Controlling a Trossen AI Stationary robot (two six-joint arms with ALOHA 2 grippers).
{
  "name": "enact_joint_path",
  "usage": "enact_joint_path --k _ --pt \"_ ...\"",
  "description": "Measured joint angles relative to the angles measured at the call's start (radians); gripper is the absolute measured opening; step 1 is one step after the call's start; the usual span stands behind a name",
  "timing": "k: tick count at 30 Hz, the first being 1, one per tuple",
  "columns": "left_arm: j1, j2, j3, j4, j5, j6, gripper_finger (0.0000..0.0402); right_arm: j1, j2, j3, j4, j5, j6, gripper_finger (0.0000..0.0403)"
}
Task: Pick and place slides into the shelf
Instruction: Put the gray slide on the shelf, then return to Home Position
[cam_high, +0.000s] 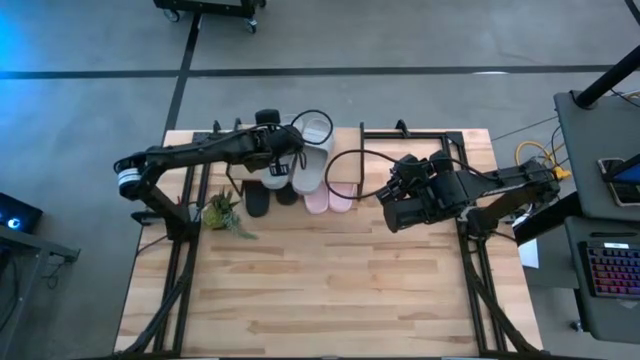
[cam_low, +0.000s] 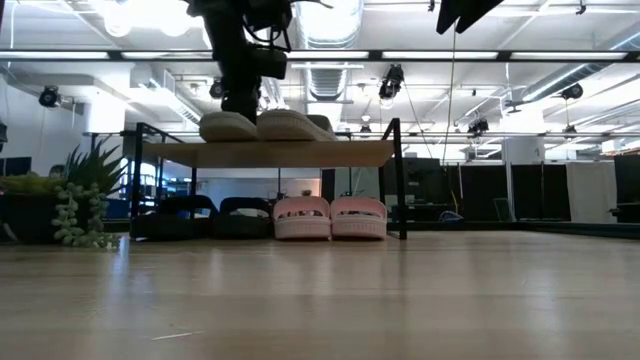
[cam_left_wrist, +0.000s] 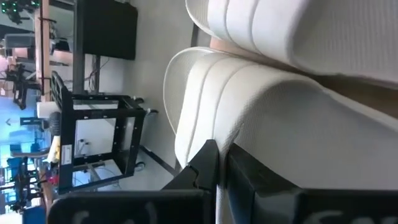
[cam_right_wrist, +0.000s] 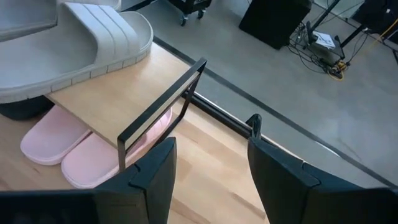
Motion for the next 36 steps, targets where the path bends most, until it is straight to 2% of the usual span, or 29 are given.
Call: enact_joint_path --k 6,11,18,24,29,33,36 --pt "0.000 -0.004 -0.003 -0.009 -0.005 -0.016 0.0020 0.000 0.000 0.000 -0.001 0.000 -0.004 0.0189" --pt "0.001 -0.005 -0.003 -0.001 0.097 -0.139 0.0064 0.000 0.000 0.000 -0.002 0.000 -0.006 0.0189" --pt "-0.006 -0.018 -0.004 -0.009 0.093 -0.161 0.0119 0.000 0.000 0.000 -0.002 0.000 -0.014 0.0189" --pt "-0.030 -0.079 -0.002 -0.008 0.101 -0.165 0.0142 0.000 0.000 0.000 -0.002 0.000 -0.014 0.0189" --pt "-0.052 -0.158 0.007 -0.027 0.217 -0.259 0.0146 0.000 0.000 0.000 -0.002 -0.014 -0.013 0.0189" --pt "-0.109 -0.251 0.001 -0.208 0.368 -0.434 0.0147 0.007 0.000 -0.002 -0.001 -0.153 -0.020 0.0189" --pt "-0.207 -0.333 -0.028 -0.202 0.446 -0.526 0.0146 0.051 0.001 -0.015 0.019 -0.184 -0.025 0.0189"
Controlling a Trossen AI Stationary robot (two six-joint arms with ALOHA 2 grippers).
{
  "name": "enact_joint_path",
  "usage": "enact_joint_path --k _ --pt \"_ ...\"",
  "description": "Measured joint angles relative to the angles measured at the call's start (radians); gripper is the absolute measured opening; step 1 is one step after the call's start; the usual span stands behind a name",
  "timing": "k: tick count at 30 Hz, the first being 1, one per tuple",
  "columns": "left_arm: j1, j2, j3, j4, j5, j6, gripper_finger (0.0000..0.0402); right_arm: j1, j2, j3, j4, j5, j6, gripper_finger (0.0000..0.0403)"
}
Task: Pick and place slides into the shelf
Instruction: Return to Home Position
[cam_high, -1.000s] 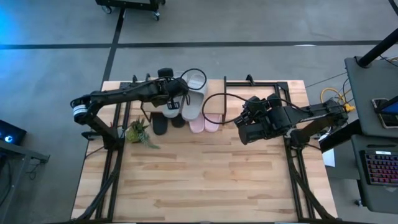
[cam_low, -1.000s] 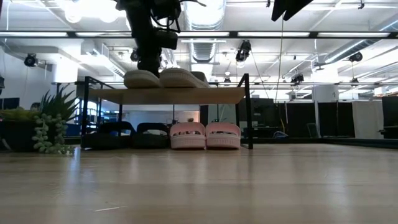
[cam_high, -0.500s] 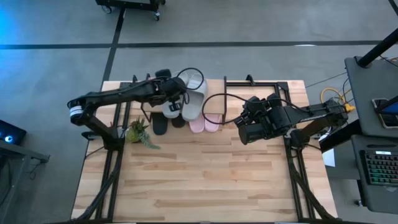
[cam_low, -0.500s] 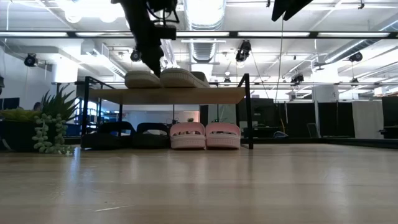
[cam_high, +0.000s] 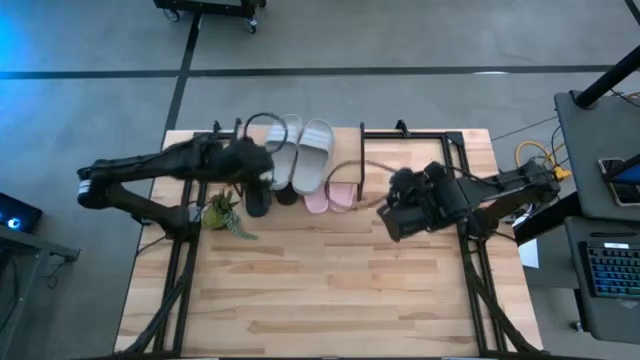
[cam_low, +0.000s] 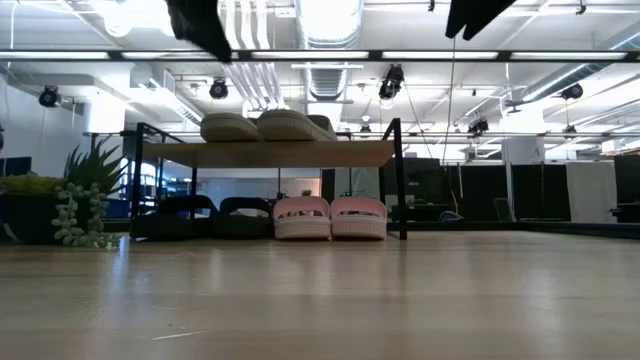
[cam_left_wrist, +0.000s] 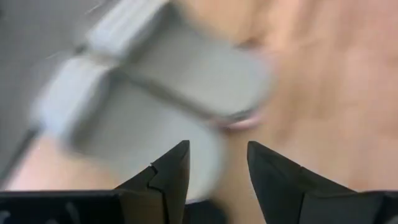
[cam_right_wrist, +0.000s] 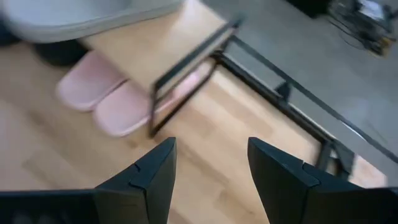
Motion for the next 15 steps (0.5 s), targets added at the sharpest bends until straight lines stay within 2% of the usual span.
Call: enact_joint_path --k 2,4,6,8,11,13,15 --pt "-0.069 -0.041 -0.029 0.075 0.056 -0.065 0.0146 0.033 0.000 -0.009 0.043 -0.015 -0.048 0.0189" --pt "-0.144 -0.074 -0.055 0.164 0.086 -0.154 0.0145 0.053 -0.005 -0.015 0.097 -0.075 -0.122 0.0189" --pt "-0.223 -0.103 -0.084 0.273 0.087 -0.244 0.0145 0.069 -0.016 -0.018 0.160 -0.152 -0.192 0.0189" --pt "-0.292 -0.134 -0.116 0.390 0.078 -0.285 0.0145 0.097 -0.038 -0.026 0.218 -0.176 -0.252 0.0189" --pt "-0.381 -0.189 -0.141 0.430 -0.021 -0.289 0.0145 0.131 -0.108 -0.048 0.203 -0.175 -0.283 0.0189" --pt "-0.420 -0.248 -0.163 0.420 -0.128 -0.288 0.0145 0.142 -0.190 -0.085 0.169 -0.159 -0.235 0.0187" --pt "-0.438 -0.309 -0.186 0.419 -0.181 -0.289 0.0145 0.147 -0.290 -0.134 0.162 -0.148 -0.177 0.0183"
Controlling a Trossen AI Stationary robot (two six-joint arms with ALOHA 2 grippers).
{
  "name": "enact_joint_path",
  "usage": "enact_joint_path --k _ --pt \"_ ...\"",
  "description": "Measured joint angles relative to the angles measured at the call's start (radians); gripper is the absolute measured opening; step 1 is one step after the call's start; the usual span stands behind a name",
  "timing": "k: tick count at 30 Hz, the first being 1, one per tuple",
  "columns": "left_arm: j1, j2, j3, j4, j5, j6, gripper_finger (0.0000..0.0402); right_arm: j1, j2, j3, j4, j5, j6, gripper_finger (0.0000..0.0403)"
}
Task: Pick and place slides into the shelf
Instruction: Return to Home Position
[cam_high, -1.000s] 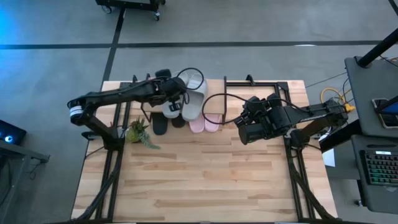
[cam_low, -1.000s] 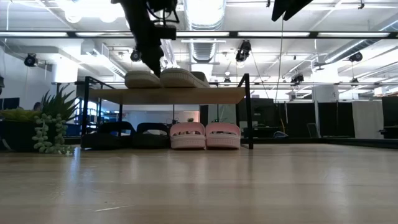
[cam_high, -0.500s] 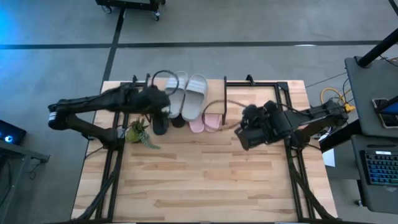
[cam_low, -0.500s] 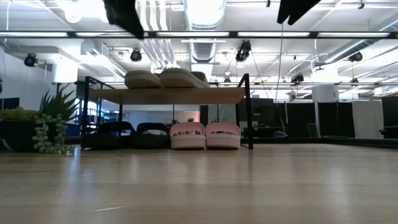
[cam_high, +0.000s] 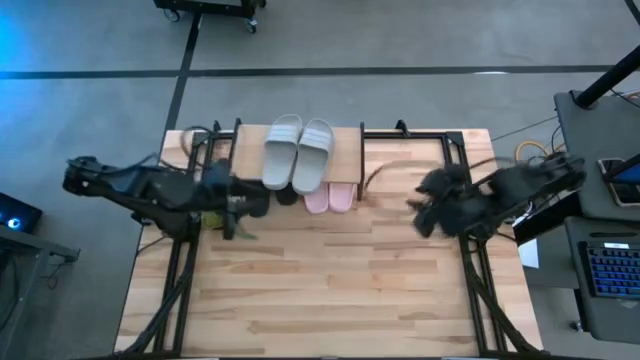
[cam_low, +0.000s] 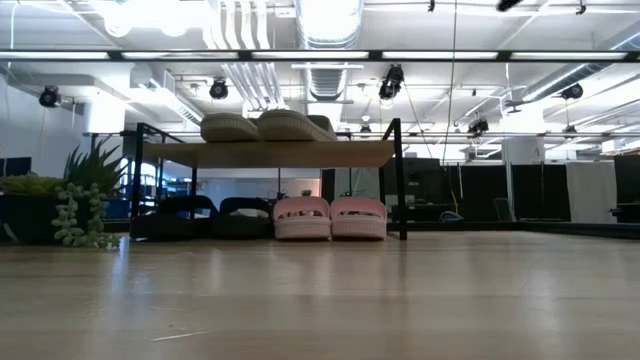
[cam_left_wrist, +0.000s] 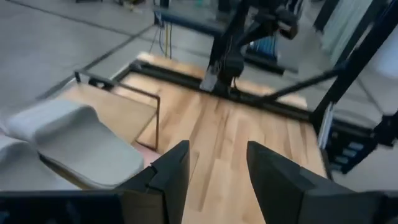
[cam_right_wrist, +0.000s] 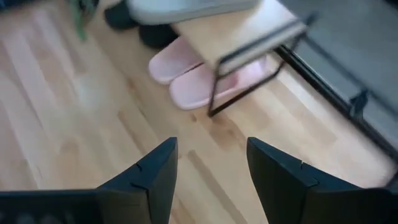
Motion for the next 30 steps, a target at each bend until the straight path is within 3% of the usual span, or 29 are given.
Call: enact_joint_path --k 4,8,10,12,14,18,19,21,25,30 --pt "-0.001 -0.085 -0.018 -0.007 -0.002 -0.010 0.0145 0.002 -0.159 -0.045 0.002 -0.047 0.149 0.0175" --pt "-0.001 -0.137 -0.045 0.006 0.043 -0.156 0.0145 0.001 -0.288 -0.064 0.005 -0.043 0.365 0.0171" --pt "0.000 -0.148 -0.089 0.072 0.105 -0.039 0.0145 0.002 -0.335 -0.078 0.030 0.011 0.404 0.0172" --pt "0.001 -0.159 -0.160 0.270 0.224 0.127 0.0145 0.002 -0.368 -0.107 0.156 0.048 0.212 0.0175" --pt "0.022 -0.163 -0.255 0.520 0.335 0.215 0.0145 0.004 -0.386 -0.177 0.407 0.029 -0.088 0.0177" --pt "0.061 -0.148 -0.472 0.831 0.442 0.237 0.0145 -0.009 -0.397 -0.380 0.986 -0.244 -0.465 0.0177" --pt "0.065 -0.143 -0.522 0.898 0.447 0.229 0.0145 -0.012 -0.399 -0.432 1.082 -0.287 -0.515 0.0176" --pt "0.100 -0.131 -0.602 0.993 0.466 0.233 0.0145 -0.027 -0.421 -0.522 1.114 -0.314 -0.530 0.0173" --pt "0.257 -0.248 -0.634 0.979 0.556 0.234 0.0145 -0.109 -0.564 -0.626 0.965 -0.275 -0.429 0.0169" --pt "0.452 -0.468 -0.628 0.665 0.735 0.184 0.0145 -0.146 -0.796 -0.714 0.978 -0.341 -0.470 0.0169"
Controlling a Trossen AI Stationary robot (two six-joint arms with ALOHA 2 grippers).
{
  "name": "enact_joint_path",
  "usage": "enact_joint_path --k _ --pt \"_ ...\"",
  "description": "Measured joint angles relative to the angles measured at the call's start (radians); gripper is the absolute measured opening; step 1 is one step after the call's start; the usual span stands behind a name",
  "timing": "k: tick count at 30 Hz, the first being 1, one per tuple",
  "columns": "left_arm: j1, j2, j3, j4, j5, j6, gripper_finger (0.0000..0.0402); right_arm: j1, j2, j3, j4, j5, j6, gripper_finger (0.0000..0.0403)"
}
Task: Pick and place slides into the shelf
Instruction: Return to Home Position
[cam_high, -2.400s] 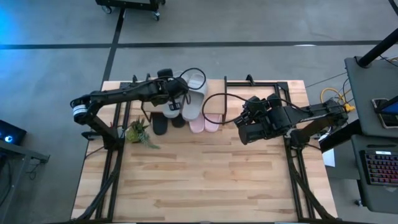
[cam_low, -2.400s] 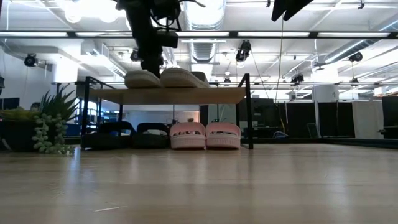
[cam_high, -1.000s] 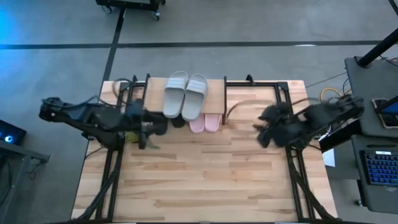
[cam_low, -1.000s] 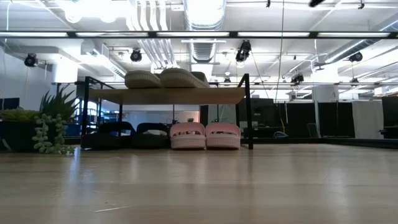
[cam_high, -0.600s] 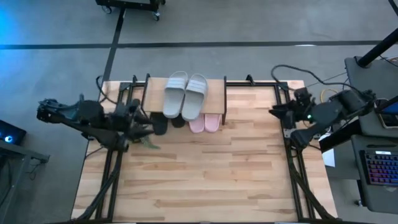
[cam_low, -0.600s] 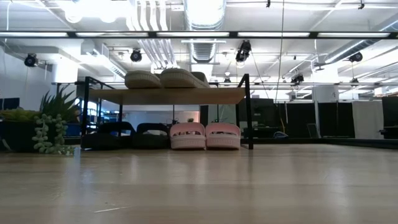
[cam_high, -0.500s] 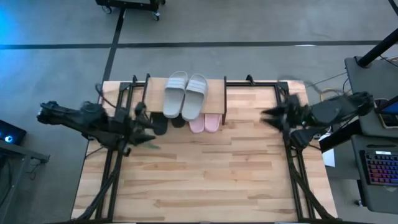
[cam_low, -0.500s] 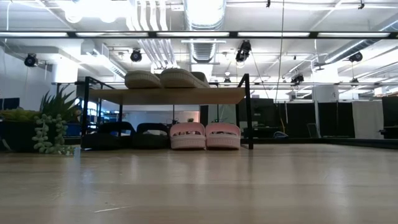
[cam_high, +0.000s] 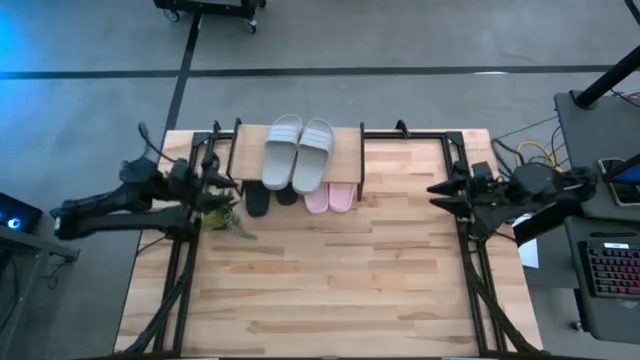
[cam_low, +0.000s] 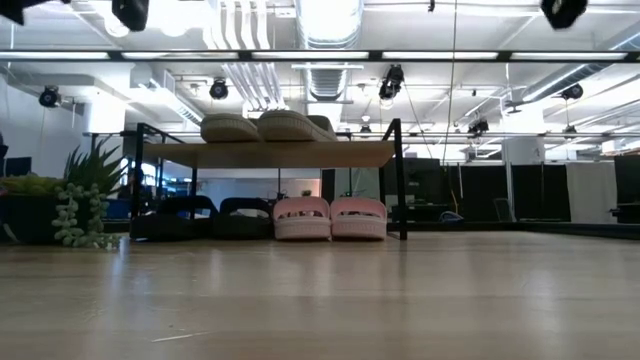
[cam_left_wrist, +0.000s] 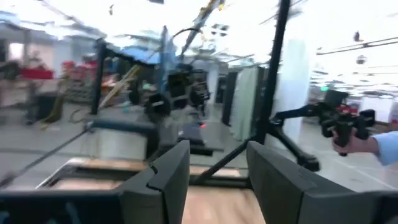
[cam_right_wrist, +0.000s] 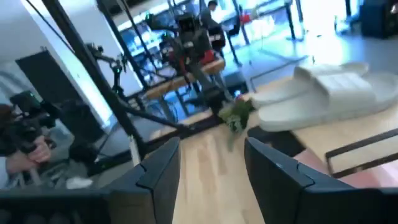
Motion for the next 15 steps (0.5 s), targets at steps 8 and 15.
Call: enact_joint_path --k 8,15 --pt "0.060 -0.195 -0.139 -0.109 0.018 -0.017 0.0145 -0.002 -0.186 -0.230 0.004 0.073 0.041 0.0167" --pt "0.060 -0.256 -0.272 -0.091 -0.003 -0.077 0.0145 -0.002 -0.225 -0.286 -0.010 0.078 0.101 0.0167"
